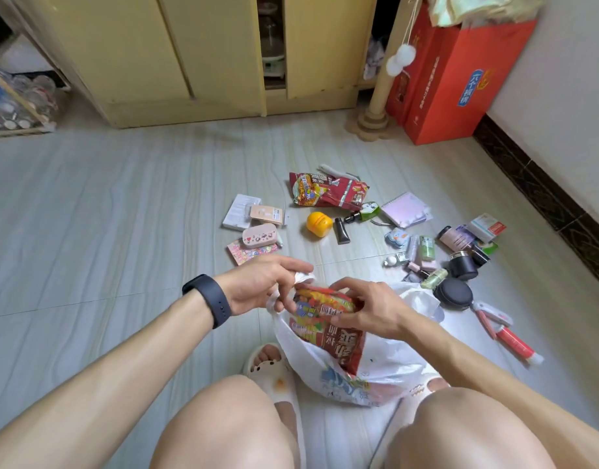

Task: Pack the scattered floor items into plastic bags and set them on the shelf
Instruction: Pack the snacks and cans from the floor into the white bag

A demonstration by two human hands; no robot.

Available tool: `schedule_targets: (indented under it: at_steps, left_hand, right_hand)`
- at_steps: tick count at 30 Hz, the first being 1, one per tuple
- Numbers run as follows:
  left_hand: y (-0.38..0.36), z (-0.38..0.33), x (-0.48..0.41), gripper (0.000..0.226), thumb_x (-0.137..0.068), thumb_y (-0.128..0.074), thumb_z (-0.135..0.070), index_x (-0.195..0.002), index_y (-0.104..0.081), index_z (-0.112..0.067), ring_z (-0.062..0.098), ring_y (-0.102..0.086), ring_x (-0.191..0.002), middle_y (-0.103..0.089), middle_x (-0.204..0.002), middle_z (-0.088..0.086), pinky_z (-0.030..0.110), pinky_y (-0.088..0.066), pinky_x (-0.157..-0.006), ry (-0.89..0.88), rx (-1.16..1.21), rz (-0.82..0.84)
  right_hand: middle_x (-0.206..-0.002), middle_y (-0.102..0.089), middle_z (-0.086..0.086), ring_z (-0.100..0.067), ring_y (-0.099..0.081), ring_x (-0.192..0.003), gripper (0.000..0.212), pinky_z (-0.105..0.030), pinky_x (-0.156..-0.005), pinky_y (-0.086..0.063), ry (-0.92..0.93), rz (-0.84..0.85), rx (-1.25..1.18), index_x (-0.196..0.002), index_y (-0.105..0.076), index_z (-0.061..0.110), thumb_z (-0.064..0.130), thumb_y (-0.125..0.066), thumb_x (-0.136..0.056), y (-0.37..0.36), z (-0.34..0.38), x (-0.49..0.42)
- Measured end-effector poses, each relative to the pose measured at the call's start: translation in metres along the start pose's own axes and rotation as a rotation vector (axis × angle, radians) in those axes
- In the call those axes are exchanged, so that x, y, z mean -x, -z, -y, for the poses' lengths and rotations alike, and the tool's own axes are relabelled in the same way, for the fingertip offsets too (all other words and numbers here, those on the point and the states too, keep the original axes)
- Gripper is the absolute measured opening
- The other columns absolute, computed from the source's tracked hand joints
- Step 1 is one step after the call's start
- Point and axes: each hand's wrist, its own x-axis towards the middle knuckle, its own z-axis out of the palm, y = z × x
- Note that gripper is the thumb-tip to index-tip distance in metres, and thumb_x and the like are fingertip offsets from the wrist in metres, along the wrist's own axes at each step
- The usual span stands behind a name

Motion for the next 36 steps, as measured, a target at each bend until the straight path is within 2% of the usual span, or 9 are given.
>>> schedule_targets:
  at_steps: [5, 11, 13, 16, 23, 26, 29, 32, 36]
  left_hand:
    - [-0.009, -0.009, -0.006, 0.057, -0.076, -0.039, 0.013, -0.12, -0.066, -0.011, 0.021, -0.06, -0.051, -0.056, -0.13, 0.007, 0.022, -0.039, -0.043, -0.053, 0.105, -0.058]
    - [0.0, -0.002, -0.004, 0.058, -0.07, -0.043, 0.012, -0.116, -0.068, -0.013, 0.023, -0.062, -0.054, -0.056, -0.129, 0.005, 0.022, -0.04, -0.043, -0.075, 0.06, -0.122]
    - [0.006, 0.001, -0.005, 0.056, -0.075, -0.039, 0.014, -0.117, -0.067, -0.012, 0.023, -0.06, -0.051, -0.057, -0.126, 0.006, 0.021, -0.038, -0.041, -0.051, 0.027, -0.162]
    - [0.006, 0.001, -0.005, 0.048, -0.084, -0.04, 0.01, -0.12, -0.062, -0.012, 0.02, -0.059, -0.045, -0.055, -0.117, 0.012, 0.02, -0.035, -0.039, -0.006, -0.167, -0.179]
    - [0.001, 0.003, -0.005, 0.04, -0.088, -0.061, -0.011, -0.128, -0.059, -0.016, 0.012, -0.058, -0.048, -0.059, -0.103, 0.0, 0.022, -0.044, -0.047, 0.097, -0.781, -0.102]
    - [-0.018, 0.004, -0.011, 0.046, -0.086, -0.06, -0.026, -0.132, -0.056, -0.026, 0.016, -0.066, -0.1, -0.056, -0.132, -0.003, 0.026, -0.05, -0.081, 0.013, -1.223, -0.172]
    - [-0.045, 0.01, -0.016, 0.05, -0.085, -0.054, -0.042, -0.134, -0.049, -0.039, 0.024, -0.035, -0.137, -0.029, -0.155, -0.001, 0.038, -0.028, -0.108, -0.131, -1.557, -0.282]
    - [-0.066, 0.005, -0.027, 0.05, -0.084, -0.056, -0.043, -0.133, -0.049, -0.04, 0.023, -0.013, -0.146, -0.017, -0.16, -0.001, 0.049, -0.01, -0.116, -0.242, -1.659, -0.222]
    - [-0.09, -0.005, -0.048, 0.037, -0.085, -0.056, -0.038, -0.122, -0.062, -0.034, 0.02, -0.043, -0.128, -0.057, -0.131, -0.006, 0.038, -0.027, -0.105, -0.472, -1.755, -0.07]
  right_hand:
    - [-0.102, -0.071, 0.002, -0.022, -0.063, -0.094, 0.049, -0.028, -0.077, -0.048, 0.199, 0.213, 0.368, -0.126, -0.059, 0.034, 0.037, -0.065, -0.078, -0.044, -0.007, -0.002]
    - [-0.107, -0.063, -0.003, -0.031, -0.063, -0.098, 0.076, -0.035, -0.073, -0.041, 0.054, 0.187, 0.824, -0.131, -0.045, 0.031, 0.07, -0.057, -0.067, -0.037, -0.049, 0.03]
    - [-0.113, -0.063, -0.004, -0.03, -0.061, -0.107, 0.057, -0.036, -0.079, -0.035, -0.03, 0.267, 0.911, -0.13, -0.049, 0.027, 0.054, -0.061, -0.081, -0.024, -0.06, 0.05]
    - [-0.076, -0.054, -0.001, -0.033, -0.055, -0.086, 0.007, -0.032, -0.078, -0.045, -0.147, 0.299, 0.902, -0.096, -0.058, 0.027, 0.027, -0.054, -0.09, -0.003, -0.06, 0.073]
    - [-0.066, -0.064, 0.007, -0.015, -0.063, -0.068, 0.086, -0.028, -0.063, -0.051, -0.534, -0.079, 0.636, -0.064, -0.061, 0.017, 0.094, -0.025, -0.072, 0.098, -0.05, 0.151]
    - [-0.086, -0.068, 0.01, -0.017, -0.063, -0.088, 0.075, -0.027, -0.068, -0.047, -0.551, -0.171, 0.684, -0.067, -0.064, 0.019, 0.078, -0.023, -0.089, 0.079, -0.066, 0.149]
    - [-0.083, -0.066, 0.011, -0.022, -0.053, -0.096, 0.05, -0.031, -0.07, -0.042, -0.33, -0.41, 0.811, -0.065, -0.072, 0.023, 0.059, -0.048, -0.09, 0.044, -0.075, 0.136]
    - [-0.088, -0.07, 0.004, -0.032, -0.057, -0.105, 0.022, -0.039, -0.076, -0.043, -0.092, -0.715, 0.765, -0.057, -0.073, 0.021, 0.037, -0.081, -0.071, 0.029, -0.072, 0.124]
    - [-0.101, -0.072, 0.0, -0.037, -0.057, -0.122, 0.014, -0.044, -0.091, -0.046, 0.103, -0.737, 0.659, -0.064, -0.073, 0.018, 0.024, -0.074, -0.077, 0.017, -0.055, 0.096]
